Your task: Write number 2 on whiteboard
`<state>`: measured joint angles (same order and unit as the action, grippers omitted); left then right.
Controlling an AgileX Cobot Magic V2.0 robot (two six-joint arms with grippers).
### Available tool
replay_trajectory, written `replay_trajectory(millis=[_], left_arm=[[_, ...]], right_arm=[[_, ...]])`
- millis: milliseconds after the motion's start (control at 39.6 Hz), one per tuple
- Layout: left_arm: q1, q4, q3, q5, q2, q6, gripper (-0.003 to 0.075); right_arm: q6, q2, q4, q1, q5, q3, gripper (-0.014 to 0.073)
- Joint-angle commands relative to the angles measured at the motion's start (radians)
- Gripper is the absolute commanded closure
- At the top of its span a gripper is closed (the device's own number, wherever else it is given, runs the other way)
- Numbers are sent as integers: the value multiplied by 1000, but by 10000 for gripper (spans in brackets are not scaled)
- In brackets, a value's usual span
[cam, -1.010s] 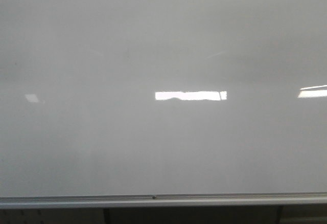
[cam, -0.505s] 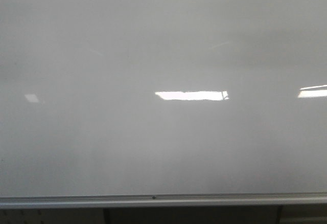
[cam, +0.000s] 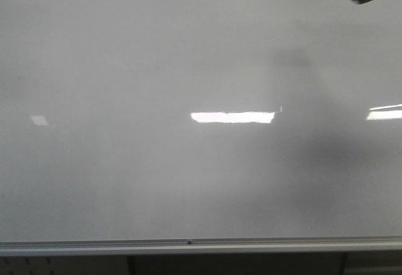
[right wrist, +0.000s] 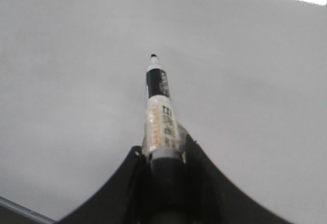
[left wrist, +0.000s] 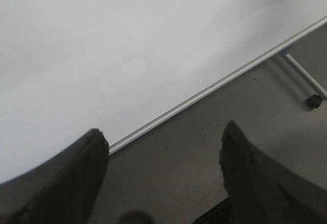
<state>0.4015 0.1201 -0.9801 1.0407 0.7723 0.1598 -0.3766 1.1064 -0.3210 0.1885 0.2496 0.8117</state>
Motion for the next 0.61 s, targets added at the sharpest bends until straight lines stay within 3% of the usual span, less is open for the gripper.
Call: replay_trajectory(millis=[0,581], left_arm=[[-5,8,-25,-60,-2,-9,258],[-5,8,-25,-60,-2,-9,258]], right_arm=[[-34,15,-12,-8,-133,29,519],[-43,128,-10,-8,-240,29,519]])
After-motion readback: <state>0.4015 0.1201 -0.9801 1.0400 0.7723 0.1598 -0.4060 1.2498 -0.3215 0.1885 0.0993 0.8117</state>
